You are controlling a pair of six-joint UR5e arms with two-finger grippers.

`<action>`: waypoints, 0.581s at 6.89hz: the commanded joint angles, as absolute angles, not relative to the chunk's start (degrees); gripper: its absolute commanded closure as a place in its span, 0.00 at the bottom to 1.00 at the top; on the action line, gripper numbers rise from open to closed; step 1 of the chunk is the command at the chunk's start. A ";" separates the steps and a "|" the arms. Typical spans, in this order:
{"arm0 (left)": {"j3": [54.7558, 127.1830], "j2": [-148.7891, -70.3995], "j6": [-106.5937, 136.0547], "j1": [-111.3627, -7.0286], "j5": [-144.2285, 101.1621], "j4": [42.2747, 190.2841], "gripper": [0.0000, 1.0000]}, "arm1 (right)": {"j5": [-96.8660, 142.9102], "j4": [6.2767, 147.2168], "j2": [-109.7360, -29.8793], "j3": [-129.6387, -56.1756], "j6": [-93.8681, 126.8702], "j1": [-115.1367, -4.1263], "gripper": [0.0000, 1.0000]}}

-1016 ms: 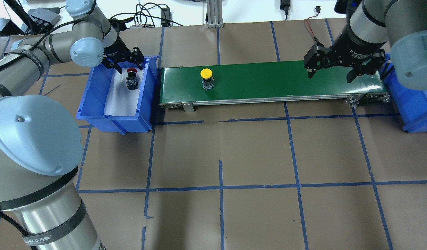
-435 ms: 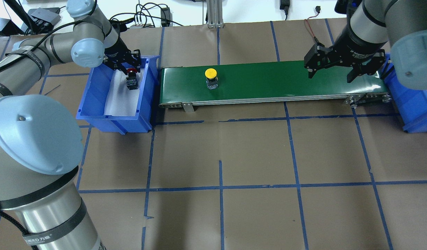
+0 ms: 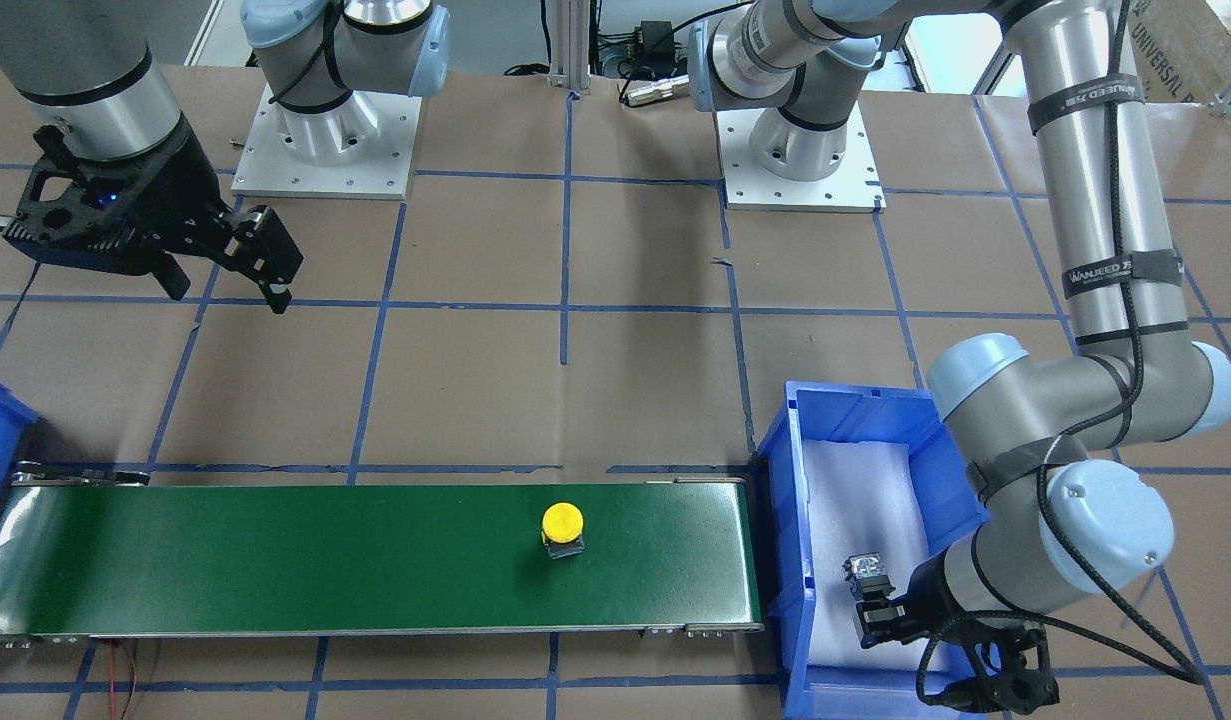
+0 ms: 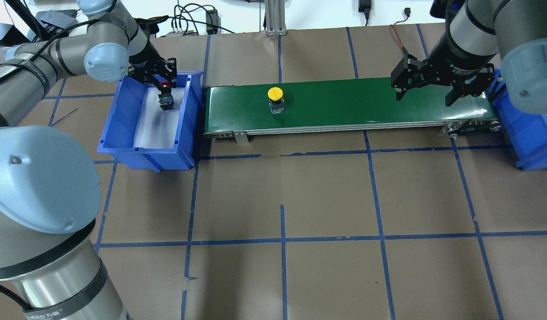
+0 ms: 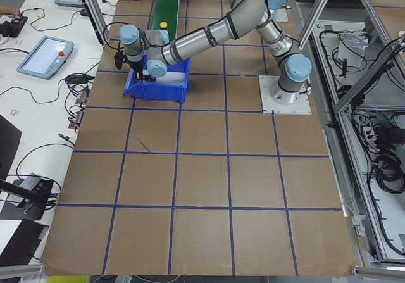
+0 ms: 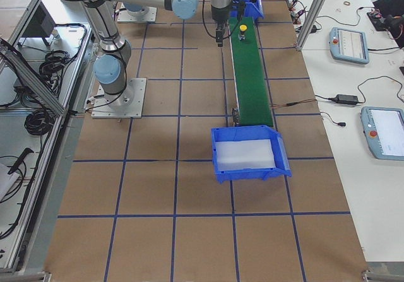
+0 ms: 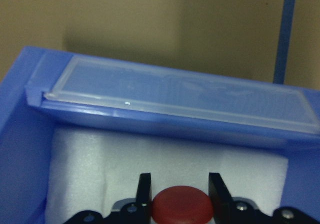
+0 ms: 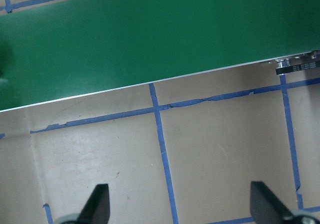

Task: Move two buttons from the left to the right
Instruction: 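Lift the red button out of the bin with the left gripper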

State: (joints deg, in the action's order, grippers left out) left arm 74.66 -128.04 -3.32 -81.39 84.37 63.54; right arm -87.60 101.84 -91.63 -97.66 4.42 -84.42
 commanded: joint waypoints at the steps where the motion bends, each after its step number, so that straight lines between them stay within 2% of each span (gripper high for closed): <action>1: 74.88 -119.75 -3.43 -81.65 84.64 71.94 0.80 | -87.54 101.43 -91.58 -97.82 4.39 -83.59 0.00; 3: 84.67 -109.64 -2.73 -82.18 85.25 69.45 0.80 | -87.54 101.86 -91.50 -97.82 4.39 -83.67 0.00; 4: 85.60 -107.60 -1.33 -83.66 85.17 66.56 0.80 | -87.45 101.87 -91.15 -97.91 4.57 -83.50 0.00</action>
State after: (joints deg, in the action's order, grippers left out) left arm 82.76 -111.25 -2.59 -82.47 85.14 69.14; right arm -87.52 101.78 -91.44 -97.82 4.43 -83.62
